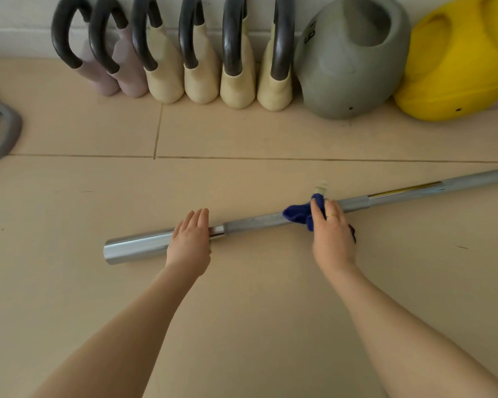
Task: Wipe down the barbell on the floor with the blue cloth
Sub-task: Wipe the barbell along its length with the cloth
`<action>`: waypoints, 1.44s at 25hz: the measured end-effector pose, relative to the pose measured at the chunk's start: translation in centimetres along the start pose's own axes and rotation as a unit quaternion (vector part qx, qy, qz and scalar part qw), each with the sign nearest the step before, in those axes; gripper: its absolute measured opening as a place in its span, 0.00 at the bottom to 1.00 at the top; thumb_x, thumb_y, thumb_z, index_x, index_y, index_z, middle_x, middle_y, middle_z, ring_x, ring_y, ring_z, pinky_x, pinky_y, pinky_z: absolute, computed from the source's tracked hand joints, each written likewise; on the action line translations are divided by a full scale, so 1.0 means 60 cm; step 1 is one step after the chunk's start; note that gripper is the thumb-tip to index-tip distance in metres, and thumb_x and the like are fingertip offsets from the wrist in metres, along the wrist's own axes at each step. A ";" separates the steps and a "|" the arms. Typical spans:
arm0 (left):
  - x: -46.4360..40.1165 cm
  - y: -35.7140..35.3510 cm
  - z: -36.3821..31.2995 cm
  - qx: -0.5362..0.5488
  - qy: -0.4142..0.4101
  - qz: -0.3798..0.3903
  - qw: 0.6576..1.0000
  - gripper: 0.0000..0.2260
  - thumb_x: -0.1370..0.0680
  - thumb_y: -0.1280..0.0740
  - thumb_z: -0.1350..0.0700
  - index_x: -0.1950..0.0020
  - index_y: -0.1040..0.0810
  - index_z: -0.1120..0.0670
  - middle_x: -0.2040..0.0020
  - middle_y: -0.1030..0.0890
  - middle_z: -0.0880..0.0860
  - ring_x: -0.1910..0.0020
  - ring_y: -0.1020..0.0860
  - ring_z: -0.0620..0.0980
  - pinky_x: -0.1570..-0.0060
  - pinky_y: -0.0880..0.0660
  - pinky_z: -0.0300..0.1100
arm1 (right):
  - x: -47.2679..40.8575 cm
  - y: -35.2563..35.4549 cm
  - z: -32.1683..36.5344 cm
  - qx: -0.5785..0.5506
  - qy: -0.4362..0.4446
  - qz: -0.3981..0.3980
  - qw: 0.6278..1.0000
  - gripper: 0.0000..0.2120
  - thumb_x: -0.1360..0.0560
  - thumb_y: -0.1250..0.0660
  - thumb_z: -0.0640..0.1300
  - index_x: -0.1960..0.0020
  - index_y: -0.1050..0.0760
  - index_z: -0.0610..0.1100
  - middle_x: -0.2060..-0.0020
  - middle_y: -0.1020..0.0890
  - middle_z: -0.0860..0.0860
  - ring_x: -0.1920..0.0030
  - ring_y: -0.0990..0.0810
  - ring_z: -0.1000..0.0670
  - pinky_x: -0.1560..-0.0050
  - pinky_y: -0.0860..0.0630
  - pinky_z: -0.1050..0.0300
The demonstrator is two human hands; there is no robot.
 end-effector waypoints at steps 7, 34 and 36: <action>-0.006 0.008 -0.009 -0.029 0.039 -0.024 0.999 0.33 0.25 0.37 0.65 0.25 0.50 0.57 0.23 0.52 0.57 0.26 0.47 0.57 0.29 0.43 0.48 | 0.028 -0.022 0.158 -0.054 0.156 -0.080 0.983 0.22 0.30 0.47 0.34 0.40 0.24 0.36 0.45 0.19 0.38 0.45 0.20 0.40 0.48 0.21 0.51; -0.040 0.020 0.003 0.030 -0.050 -0.092 0.994 0.27 0.22 0.39 0.63 0.26 0.46 0.58 0.23 0.48 0.54 0.23 0.51 0.51 0.25 0.56 0.43 | -0.056 -0.043 0.204 -0.103 0.020 -0.008 0.994 0.13 0.32 0.35 0.34 0.48 0.24 0.42 0.50 0.24 0.38 0.51 0.26 0.35 0.52 0.27 0.45; -0.040 0.020 0.003 0.049 -0.047 -0.099 0.993 0.25 0.23 0.37 0.64 0.28 0.41 0.57 0.23 0.45 0.54 0.24 0.49 0.51 0.26 0.53 0.44 | -0.027 -0.076 0.267 -0.095 0.145 0.070 0.982 0.11 0.30 0.35 0.34 0.49 0.24 0.42 0.47 0.25 0.39 0.51 0.27 0.37 0.53 0.26 0.46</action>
Point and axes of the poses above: each hand's wrist, its own x-axis away from the middle knuckle, its own y-axis out of the back of the hand, z = x × y, the point moved 8 cm from there along -x, towards the middle knuckle
